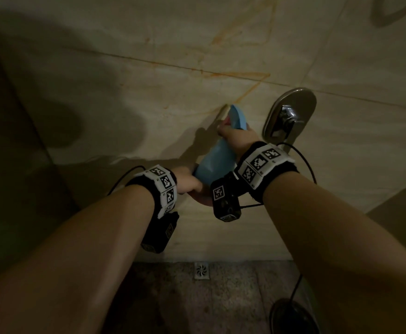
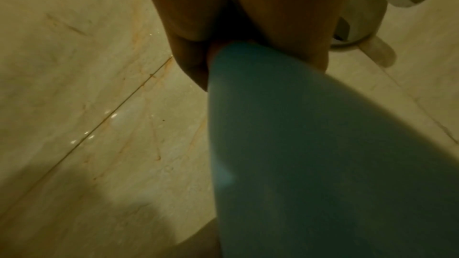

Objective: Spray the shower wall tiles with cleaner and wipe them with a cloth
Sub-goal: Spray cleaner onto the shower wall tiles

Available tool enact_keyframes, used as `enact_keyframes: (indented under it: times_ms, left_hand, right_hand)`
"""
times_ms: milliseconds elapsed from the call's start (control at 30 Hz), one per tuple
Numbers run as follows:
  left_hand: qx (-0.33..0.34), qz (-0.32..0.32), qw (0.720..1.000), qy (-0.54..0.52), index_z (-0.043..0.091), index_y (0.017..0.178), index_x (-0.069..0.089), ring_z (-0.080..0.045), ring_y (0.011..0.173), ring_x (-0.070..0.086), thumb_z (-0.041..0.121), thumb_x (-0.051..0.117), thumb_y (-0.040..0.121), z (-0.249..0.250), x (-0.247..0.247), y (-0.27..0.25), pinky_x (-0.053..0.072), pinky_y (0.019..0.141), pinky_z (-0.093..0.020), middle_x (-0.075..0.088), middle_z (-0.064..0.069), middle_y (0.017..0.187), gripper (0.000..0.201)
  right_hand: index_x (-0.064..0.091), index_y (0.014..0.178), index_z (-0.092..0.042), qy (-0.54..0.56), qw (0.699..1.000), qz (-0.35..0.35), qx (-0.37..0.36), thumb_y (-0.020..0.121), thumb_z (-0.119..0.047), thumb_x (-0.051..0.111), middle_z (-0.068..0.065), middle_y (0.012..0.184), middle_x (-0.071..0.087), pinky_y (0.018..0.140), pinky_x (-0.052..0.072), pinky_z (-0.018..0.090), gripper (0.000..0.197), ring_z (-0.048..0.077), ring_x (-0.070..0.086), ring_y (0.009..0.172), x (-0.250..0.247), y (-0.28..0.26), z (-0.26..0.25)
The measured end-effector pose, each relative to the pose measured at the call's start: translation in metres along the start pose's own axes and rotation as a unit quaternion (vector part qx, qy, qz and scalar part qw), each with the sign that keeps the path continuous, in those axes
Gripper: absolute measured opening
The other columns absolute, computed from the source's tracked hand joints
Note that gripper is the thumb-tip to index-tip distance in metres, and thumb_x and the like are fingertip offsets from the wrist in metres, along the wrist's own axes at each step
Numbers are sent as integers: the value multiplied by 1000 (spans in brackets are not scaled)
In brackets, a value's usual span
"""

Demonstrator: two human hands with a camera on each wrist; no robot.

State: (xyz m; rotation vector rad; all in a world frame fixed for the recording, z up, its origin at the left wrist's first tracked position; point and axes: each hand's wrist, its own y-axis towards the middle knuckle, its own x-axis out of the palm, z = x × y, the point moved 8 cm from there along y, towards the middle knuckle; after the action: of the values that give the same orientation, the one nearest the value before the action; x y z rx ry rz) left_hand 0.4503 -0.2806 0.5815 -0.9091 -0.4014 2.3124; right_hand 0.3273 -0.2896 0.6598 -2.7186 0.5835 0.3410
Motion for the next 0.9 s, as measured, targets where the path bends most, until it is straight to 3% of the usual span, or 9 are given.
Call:
enact_keyframes:
  times_ms: [133, 200, 300, 367, 467, 533, 667, 800, 900]
  left_hand:
    - [16, 24, 998, -54, 11, 136, 38, -14, 81, 51, 1, 60, 85, 4, -5, -7, 38, 50, -15, 51, -4, 106, 56]
    - [25, 31, 996, -86, 9, 136, 37, -19, 96, 54, -1, 62, 83, 6, -6, -9, 44, 62, -17, 53, -6, 112, 60]
    - [35, 47, 993, -104, 8, 138, 37, -25, 110, 54, 0, 70, 76, 7, -7, -12, 48, 84, -32, 55, -6, 116, 71]
    - [40, 45, 991, -120, 8, 138, 36, -26, 108, 56, -2, 72, 74, 9, -6, -14, 54, 84, -37, 55, -9, 119, 74]
    - [46, 43, 988, -141, 7, 139, 33, -18, 87, 58, -5, 67, 78, 15, -5, -19, 53, 59, -21, 51, -5, 110, 72]
    - [48, 61, 990, -121, 7, 138, 34, -20, 97, 56, -1, 68, 78, 17, -9, -23, 50, 67, -20, 53, -6, 114, 70]
    - [53, 69, 990, -106, 8, 138, 35, -30, 121, 50, 3, 73, 75, 20, -12, -25, 45, 95, -37, 53, -11, 130, 74]
    - [73, 76, 992, -75, 8, 138, 35, -33, 120, 51, -2, 68, 75, 27, -10, -27, 44, 87, -37, 53, -13, 129, 72]
    - [79, 71, 994, -19, 8, 140, 33, -34, 121, 50, 2, 65, 80, 32, -5, -28, 44, 94, -40, 52, -15, 131, 68]
  right_hand:
    - [35, 135, -13, -1, 999, -6, -43, 83, -31, 67, 10, 107, 52, 94, 49, 44, 63, 29, 55, 96, -1, -7, -6]
    - [38, 133, -11, -24, 998, -7, -59, 83, -36, 67, 9, 110, 53, 96, 48, 41, 63, 27, 55, 99, -4, -10, -10]
    - [50, 114, -14, -62, 996, -13, -69, 84, -40, 66, 5, 103, 54, 91, 48, 34, 43, 23, 54, 94, -10, -18, -16]
    - [51, 107, -17, -75, 993, -14, -89, 84, -39, 65, 3, 99, 54, 91, 47, 34, 35, 21, 54, 93, -14, -25, -24]
    - [54, 119, -10, -92, 987, 2, -130, 86, -36, 64, 0, 86, 57, 84, 47, 34, 43, 20, 55, 90, -22, -29, -37]
    - [53, 122, -6, -100, 985, 6, -142, 86, -32, 64, 2, 91, 59, 85, 49, 36, 45, 21, 55, 91, -27, -32, -42]
    - [52, 125, -4, -89, 985, 20, -147, 86, -26, 65, 9, 105, 59, 95, 51, 41, 47, 27, 59, 103, -35, -39, -46]
    - [56, 121, -2, -78, 986, 37, -143, 84, -20, 67, 16, 110, 62, 95, 51, 45, 43, 32, 60, 106, -42, -42, -47]
    - [59, 117, -1, -93, 984, 52, -144, 83, -19, 67, 13, 101, 61, 94, 51, 45, 39, 32, 61, 105, -48, -45, -45]
